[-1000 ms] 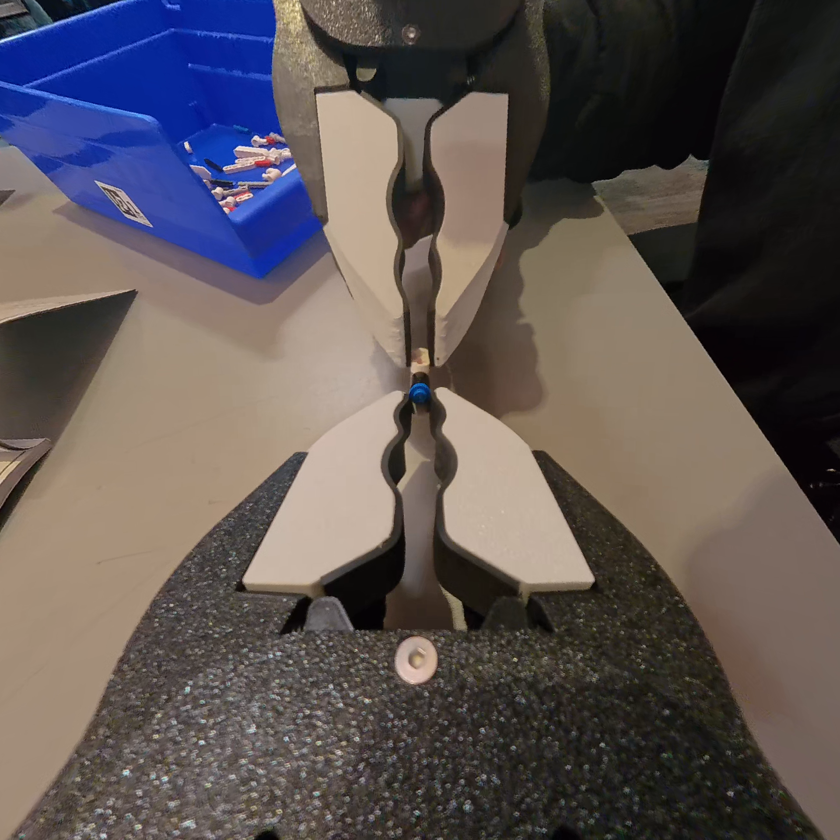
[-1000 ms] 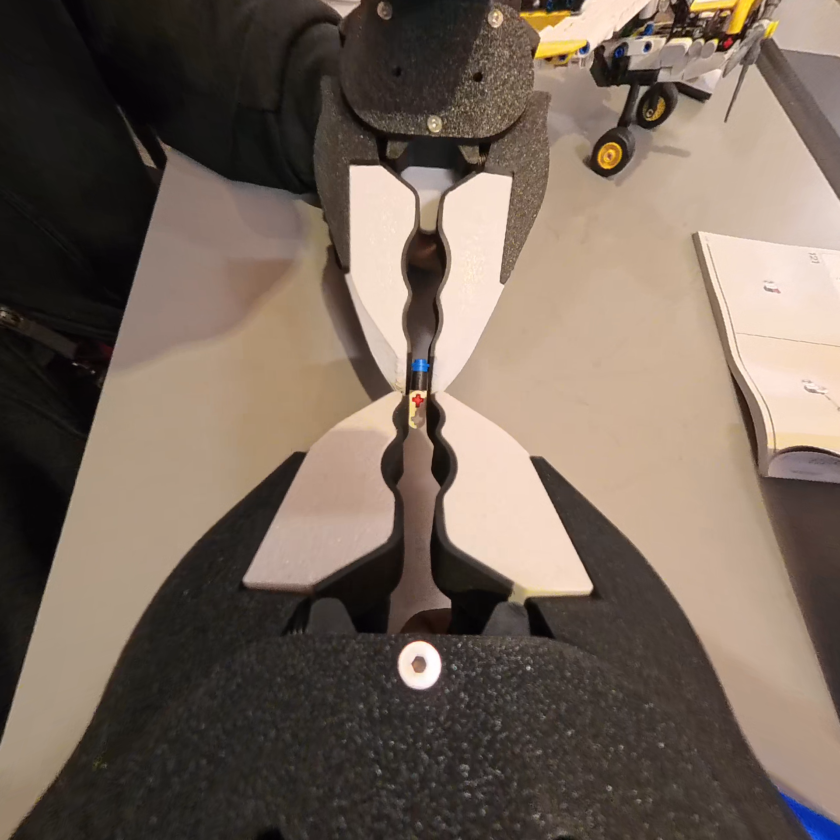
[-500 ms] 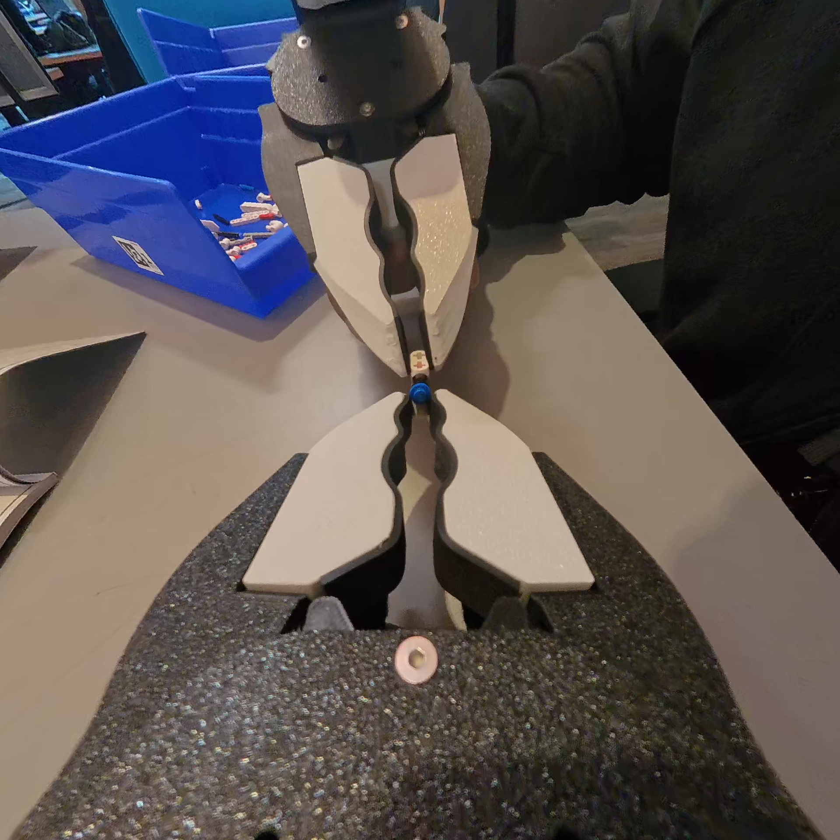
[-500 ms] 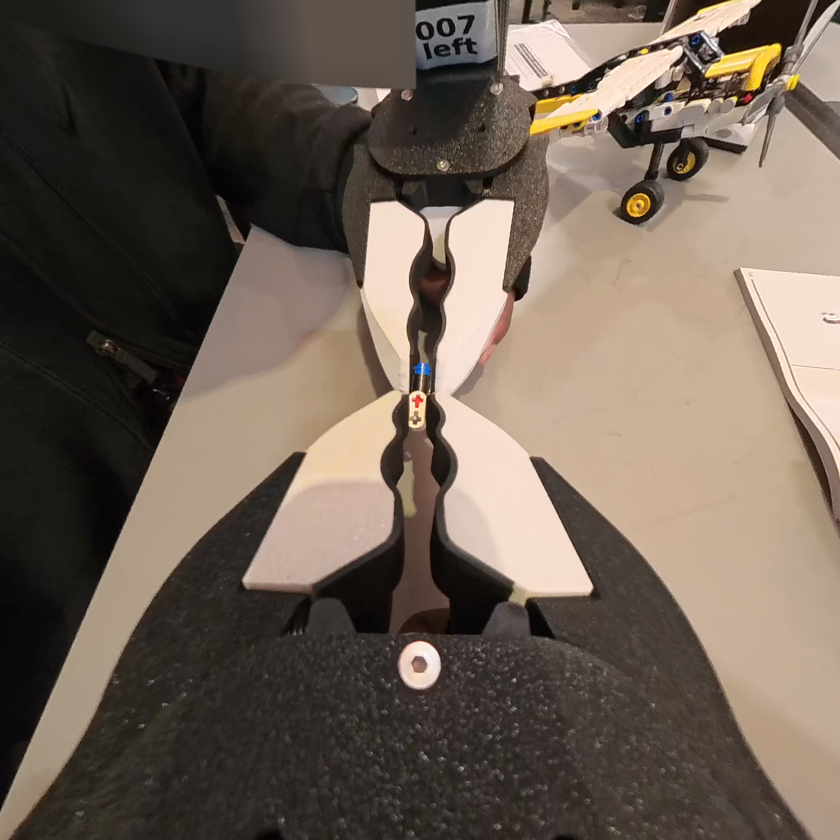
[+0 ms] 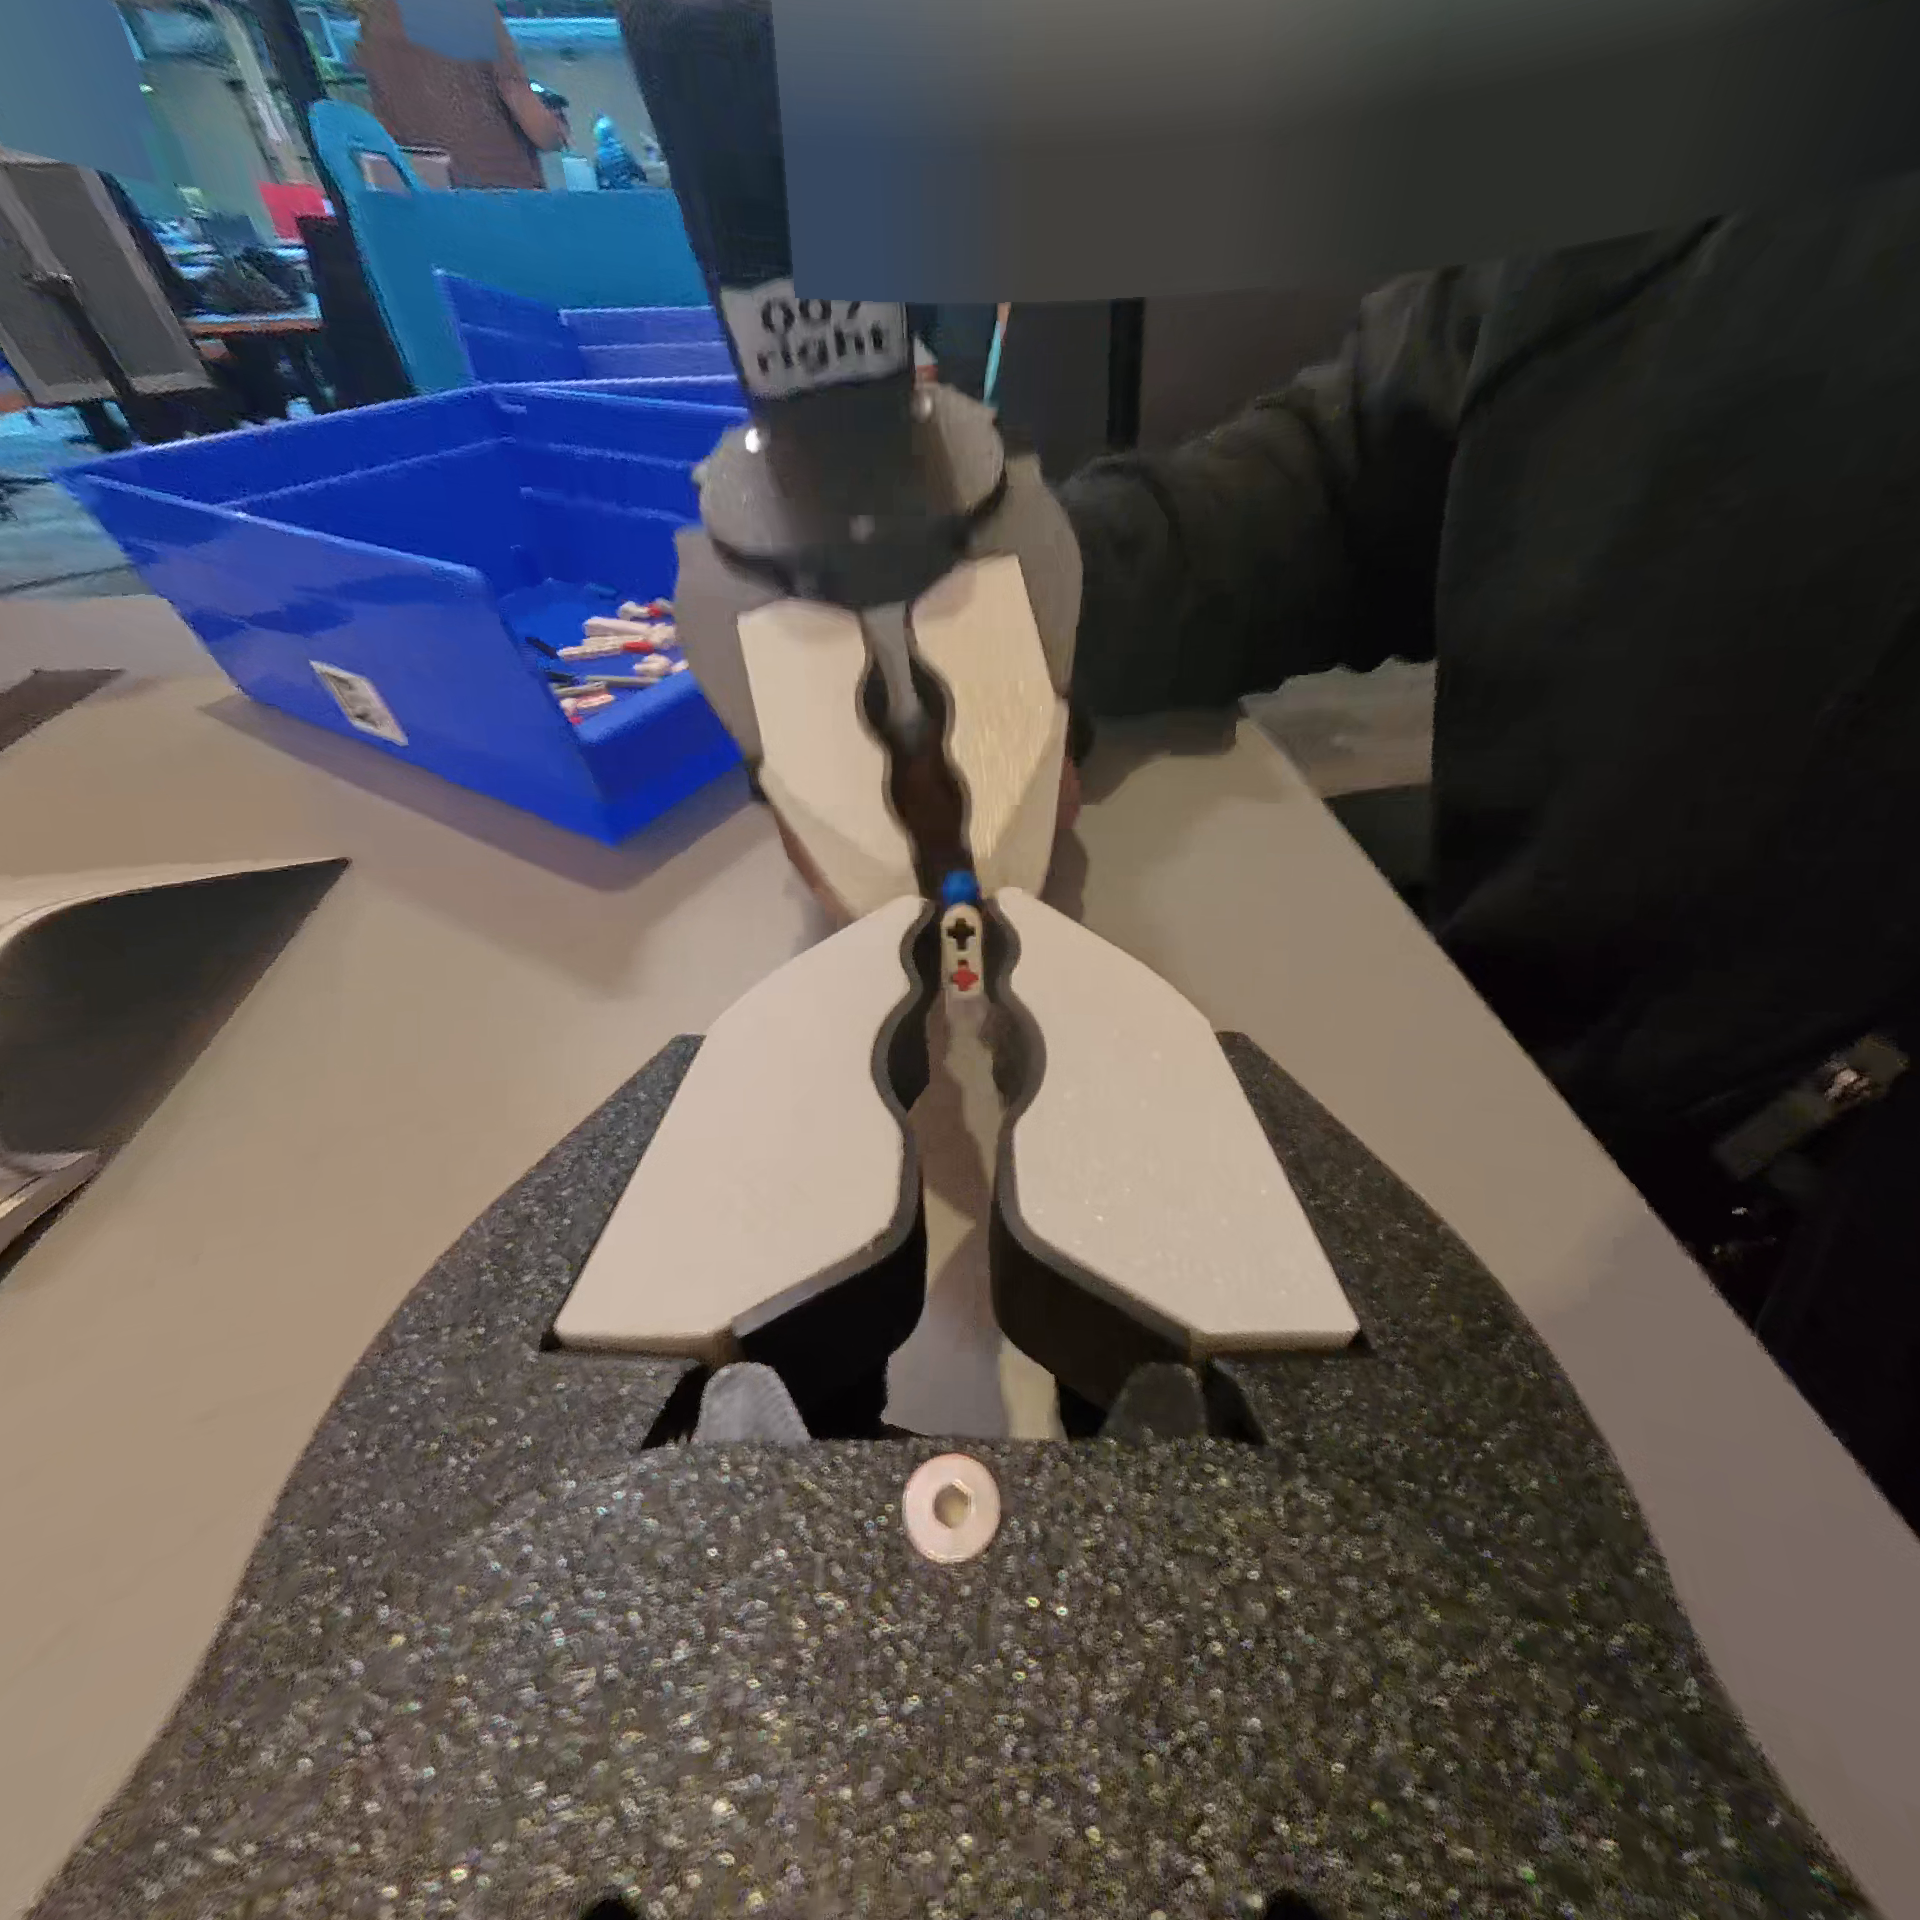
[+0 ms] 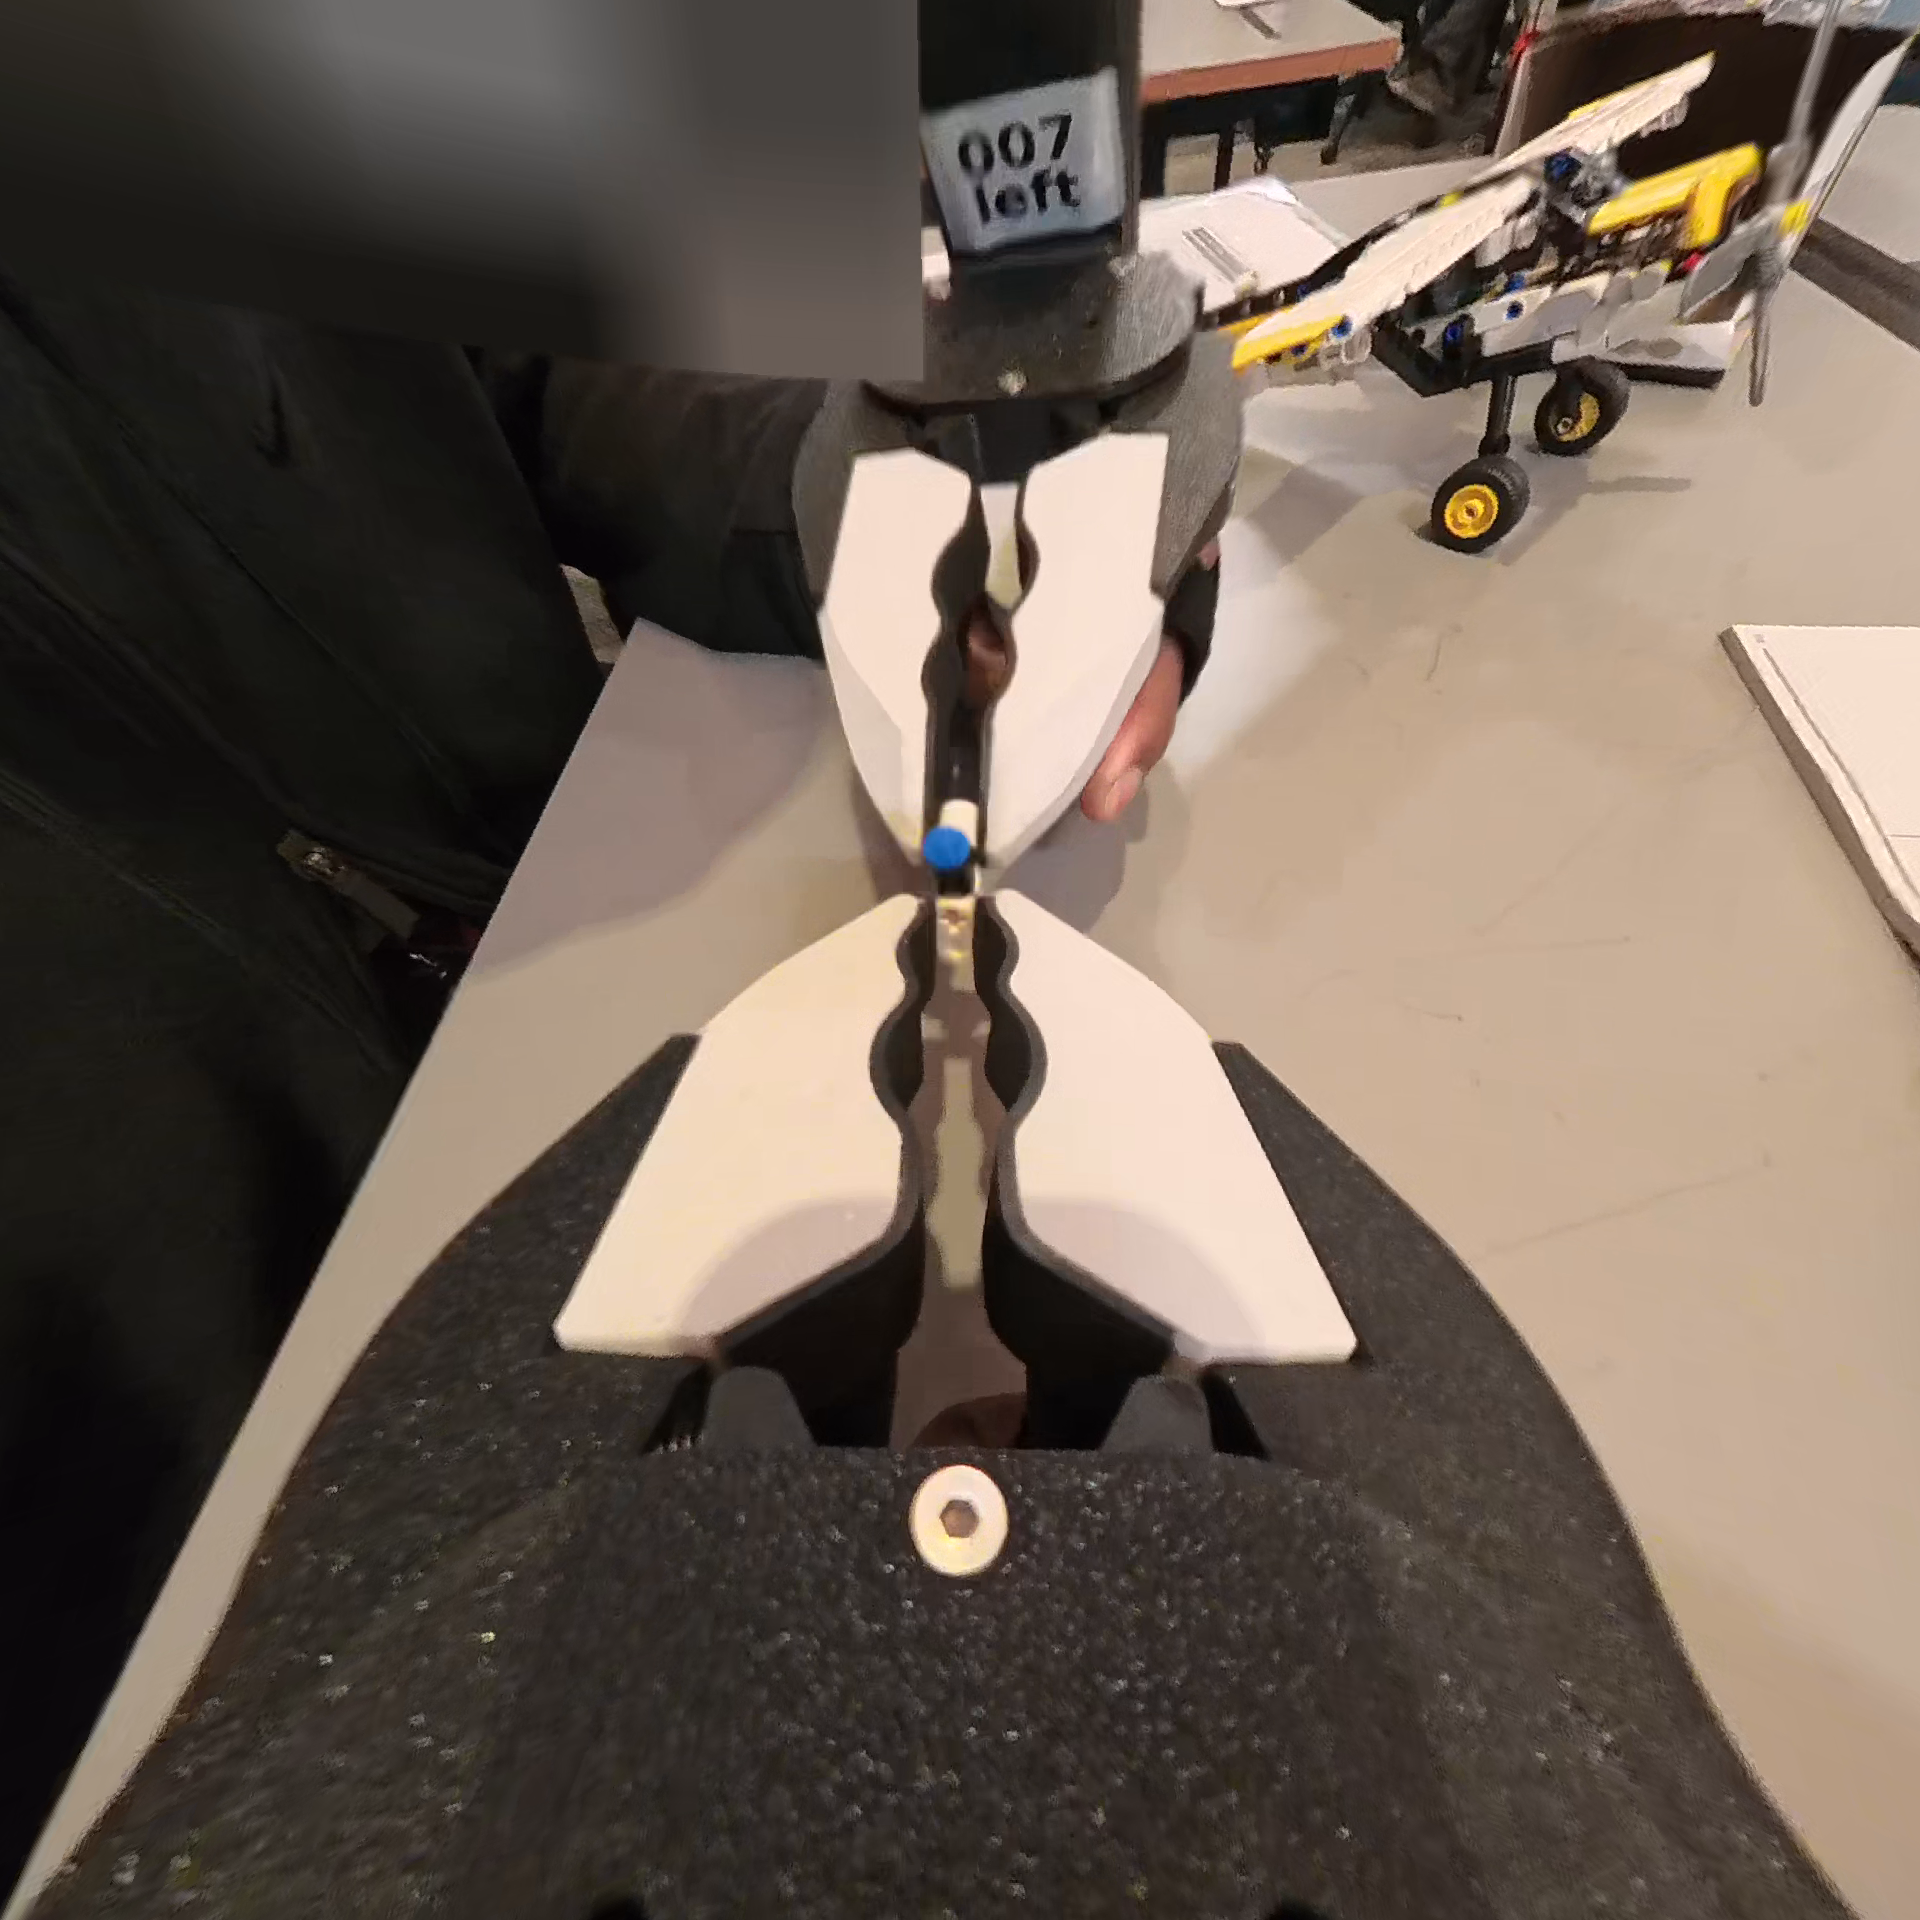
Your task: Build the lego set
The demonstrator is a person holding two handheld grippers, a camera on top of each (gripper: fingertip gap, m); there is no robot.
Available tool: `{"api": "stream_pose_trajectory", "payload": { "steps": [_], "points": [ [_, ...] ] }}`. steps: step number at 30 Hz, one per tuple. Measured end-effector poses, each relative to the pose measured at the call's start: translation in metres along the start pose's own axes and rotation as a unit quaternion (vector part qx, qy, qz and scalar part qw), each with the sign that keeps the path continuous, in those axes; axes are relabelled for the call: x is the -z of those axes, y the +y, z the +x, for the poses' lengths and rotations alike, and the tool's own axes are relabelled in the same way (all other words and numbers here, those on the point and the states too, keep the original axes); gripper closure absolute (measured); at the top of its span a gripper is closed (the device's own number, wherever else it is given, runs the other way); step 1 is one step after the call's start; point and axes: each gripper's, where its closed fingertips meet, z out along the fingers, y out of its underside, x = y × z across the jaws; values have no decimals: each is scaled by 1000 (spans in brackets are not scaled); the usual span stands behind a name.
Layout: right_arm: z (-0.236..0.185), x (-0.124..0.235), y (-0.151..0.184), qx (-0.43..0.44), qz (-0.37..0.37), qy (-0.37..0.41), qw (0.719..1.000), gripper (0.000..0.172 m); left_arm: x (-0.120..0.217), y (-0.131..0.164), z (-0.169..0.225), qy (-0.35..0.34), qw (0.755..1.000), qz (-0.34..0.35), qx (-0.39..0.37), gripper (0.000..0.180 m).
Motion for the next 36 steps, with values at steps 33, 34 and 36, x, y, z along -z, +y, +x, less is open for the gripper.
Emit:
{"api": "stream_pose_trajectory", "payload": {
  "steps": [33, 34, 36],
  "points": [
    [32, 12, -31, -26, 116, 111, 987, 165, 12, -31, -47, -37, 944, 178, 277, 173],
    [32, 12, -31, -25, 115, 113, 987, 165, 12, -30, -47, -37, 944, 178, 276, 173],
    [33, 14, -31, -24, 117, 116, 986, 165, 12, -30, -47, -36, 943, 178, 279, 173]
  ]
}}
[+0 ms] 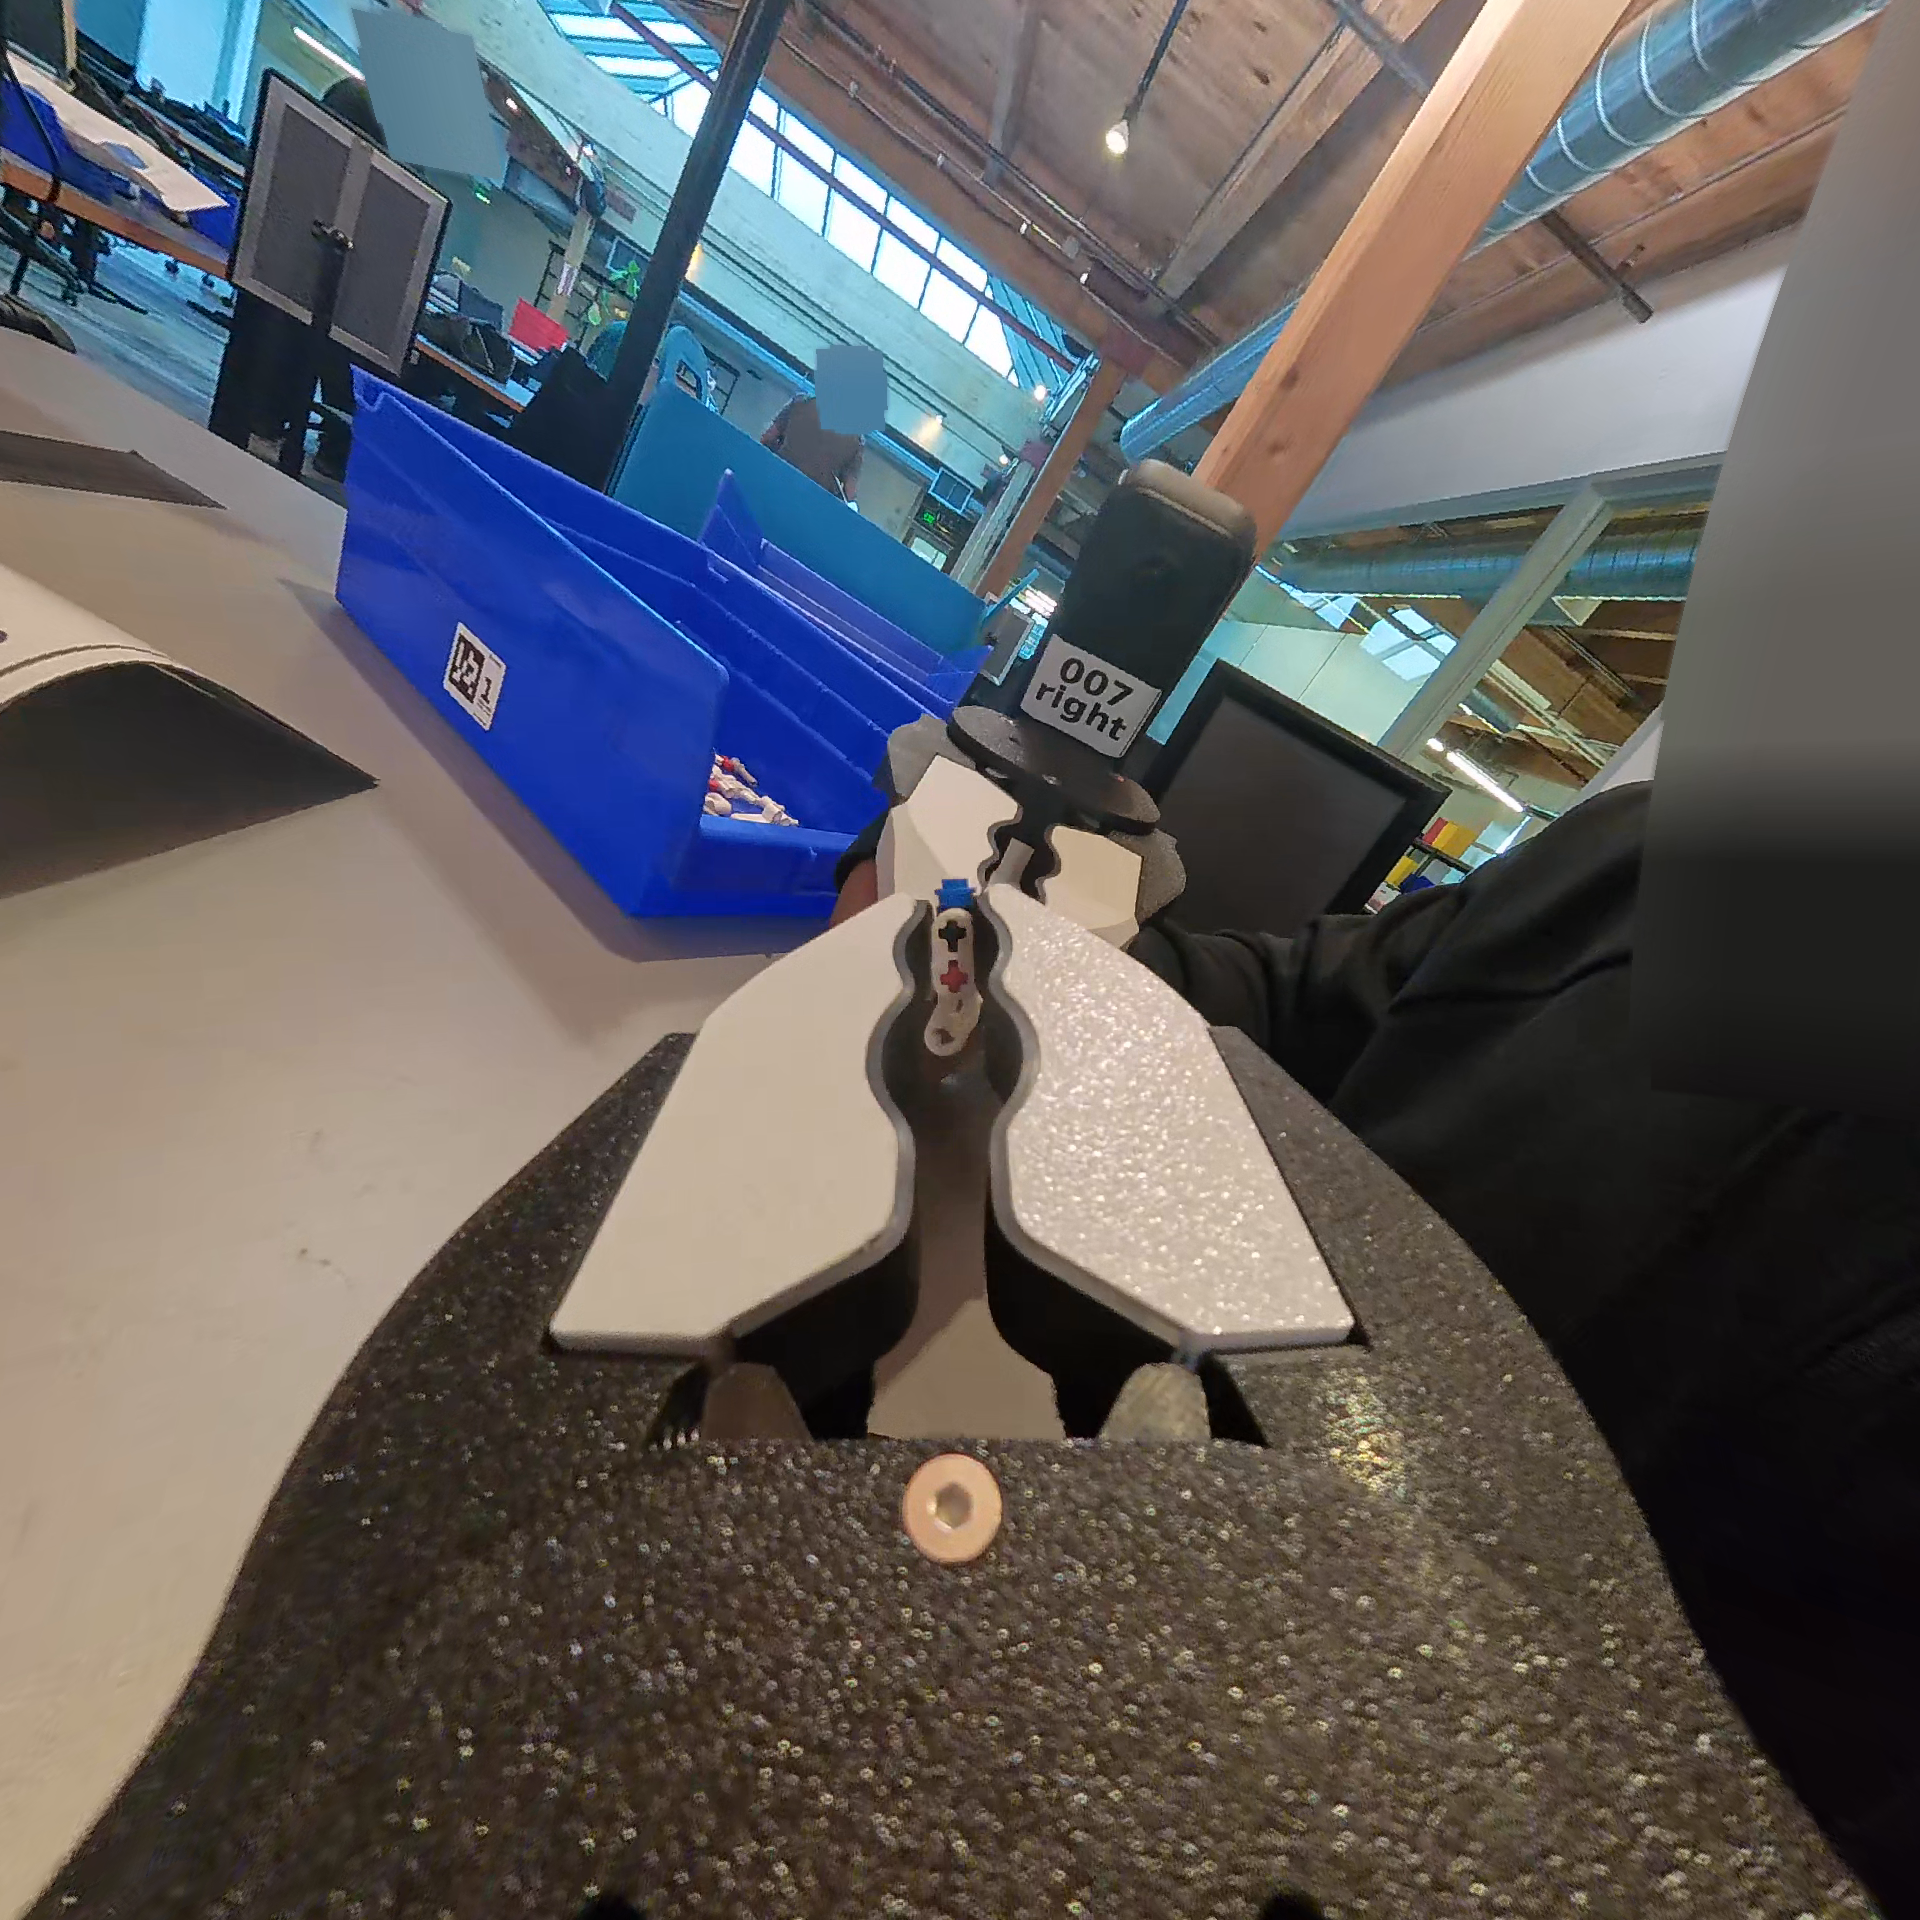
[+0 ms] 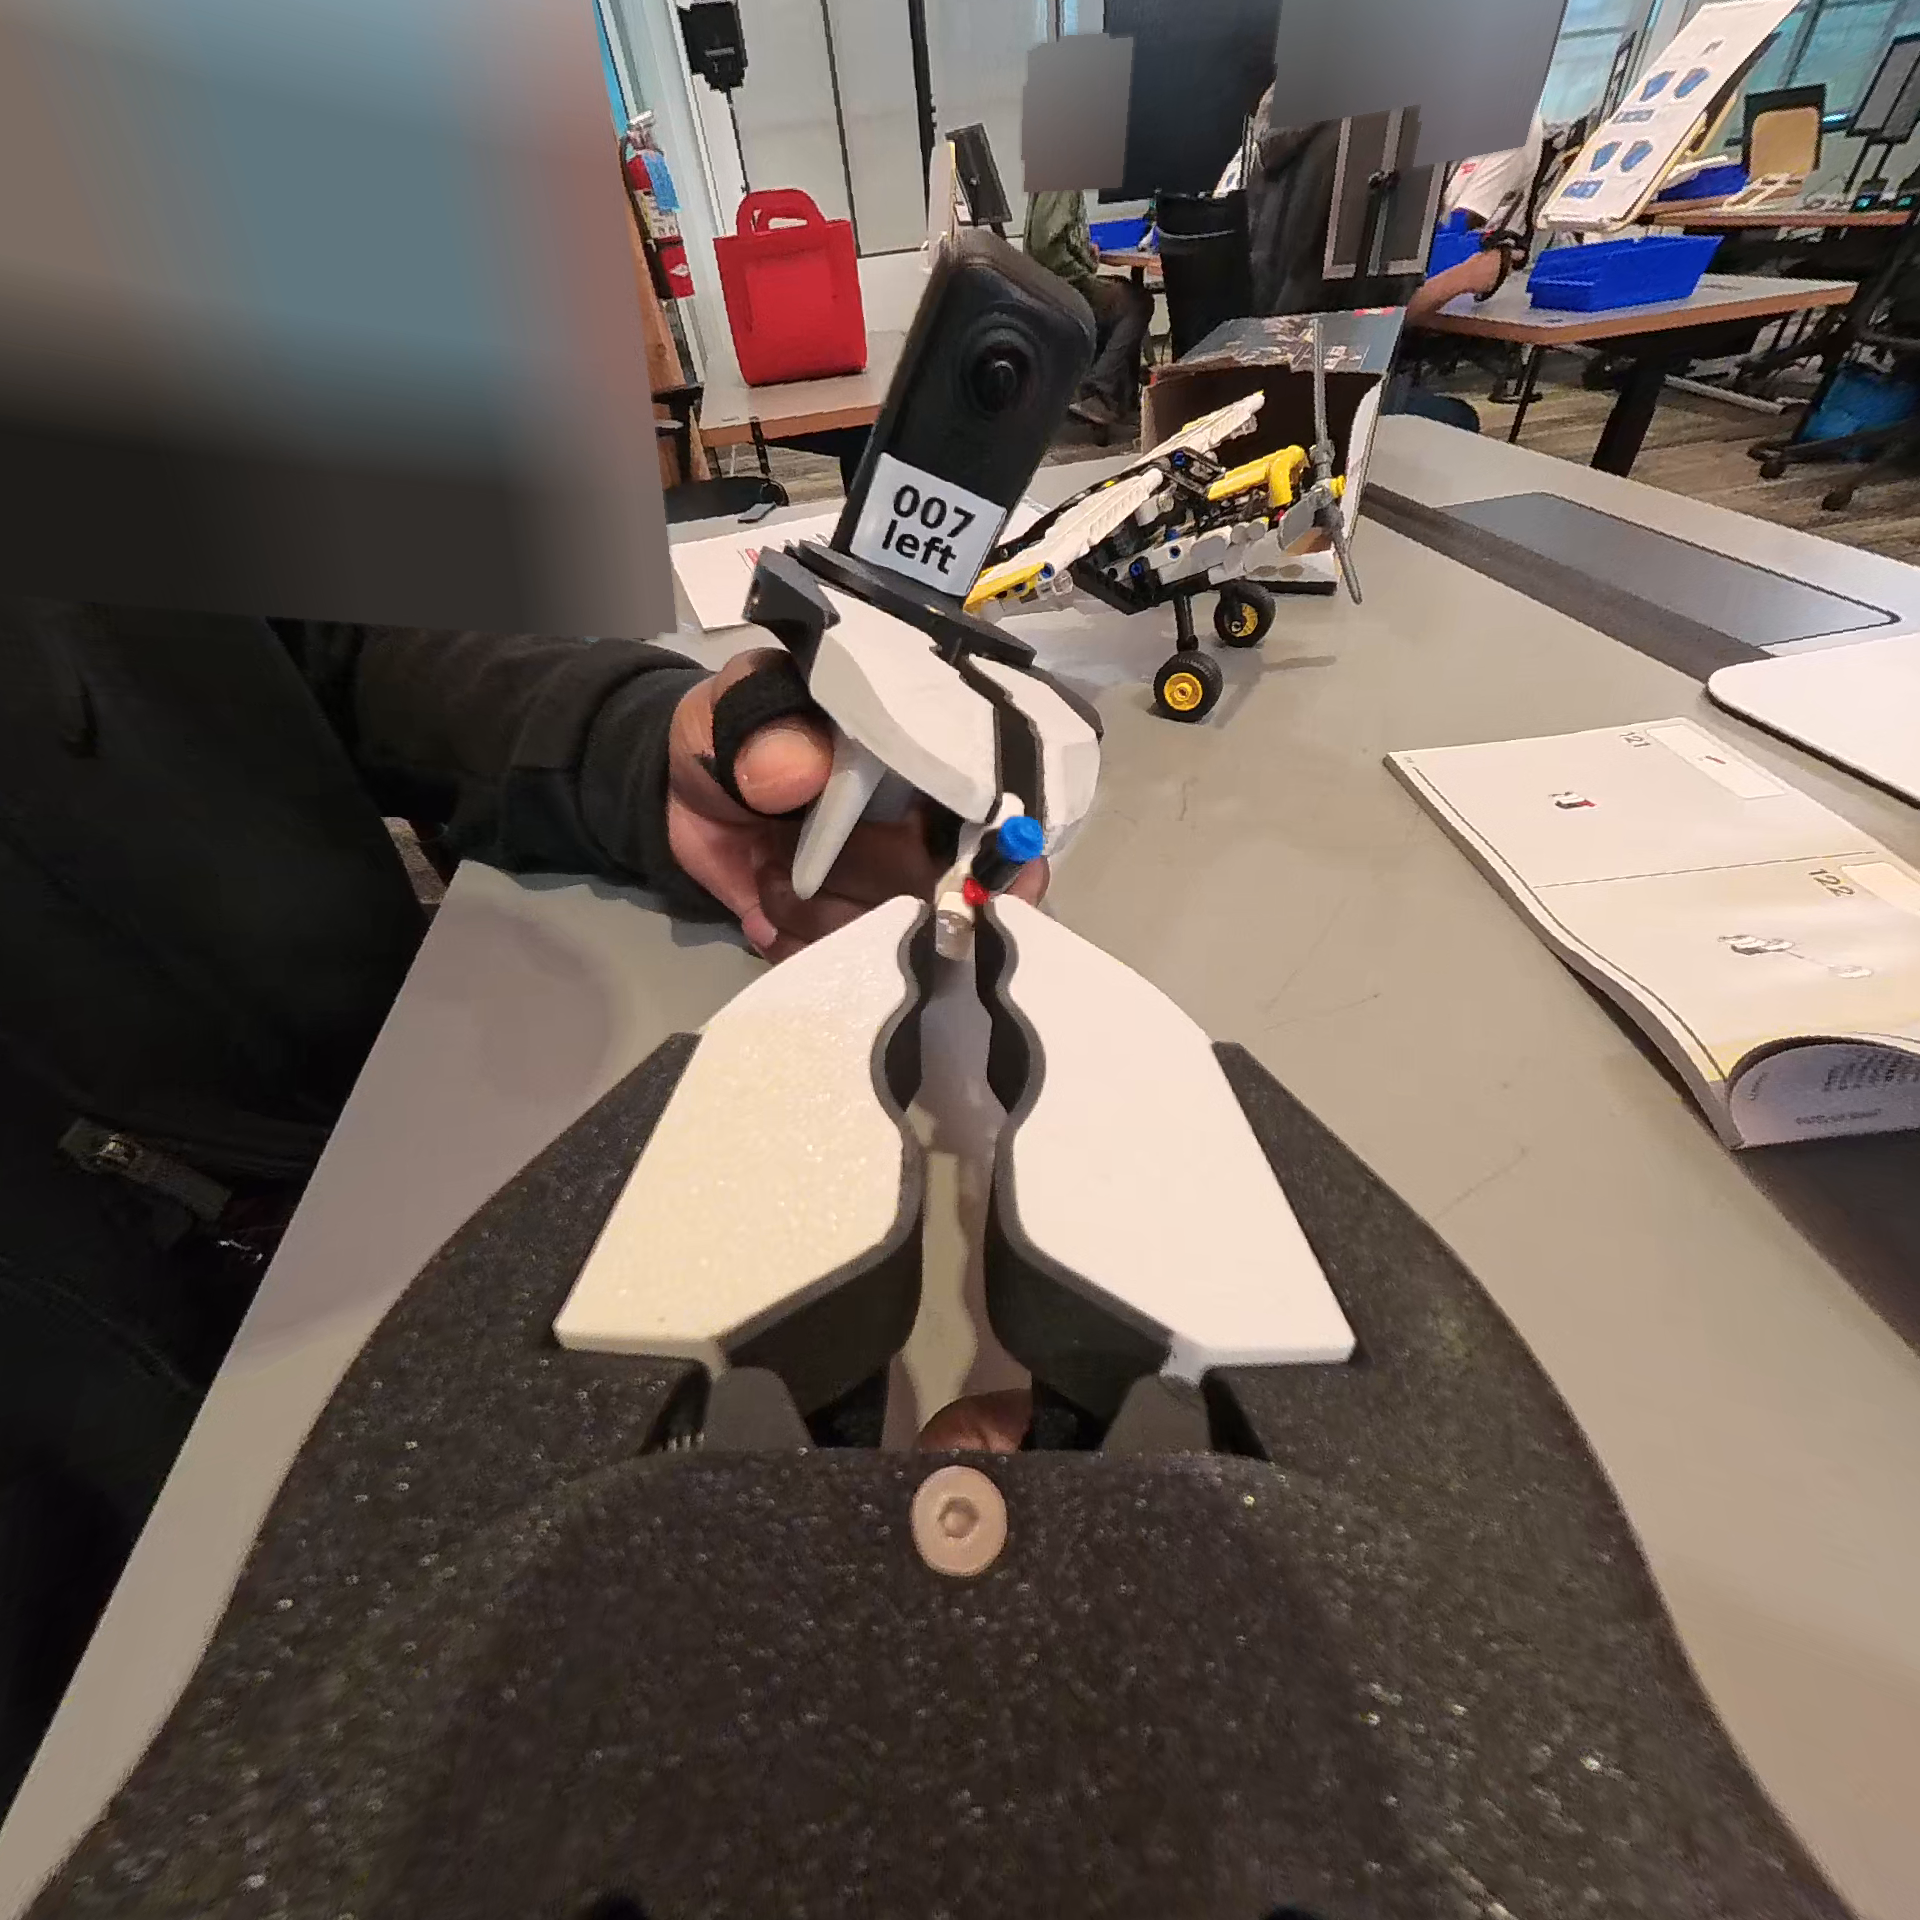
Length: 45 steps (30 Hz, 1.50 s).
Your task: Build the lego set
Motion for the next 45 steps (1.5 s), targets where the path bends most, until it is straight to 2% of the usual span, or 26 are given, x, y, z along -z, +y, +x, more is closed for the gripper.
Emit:
{"api": "stream_pose_trajectory", "payload": {
  "steps": [6, 14, 17, 22, 27, 33, 45],
  "points": [
    [3, 5, 0, -3, 3, 4, 1000, 165, 0, 2, -2, -4, 1000, -10, -1, 173],
    [8, 10, -2, -23, 11, 6, 1000, 165, -3, 14, -8, -33, 998, -58, -19, 173],
    [9, 10, 0, -21, 3, 9, 1000, 165, -1, 9, -9, -42, 998, -43, -33, 173],
    [9, 9, 3, -33, -3, 5, 999, 165, -1, 5, -1, -6, 1000, -21, -9, 173],
    [0, 1, 14, -41, -25, -17, 999, 165, 0, -8, 4, 14, 999, 43, 20, 173],
    [-6, -3, 13, -44, -27, -25, 998, 165, -6, 4, 5, -10, 999, 2, -30, 173],
    [-3, -1, 15, -47, -32, -17, 998, 165, -8, 12, 1, -23, 998, -35, -41, 172]
  ]
}}
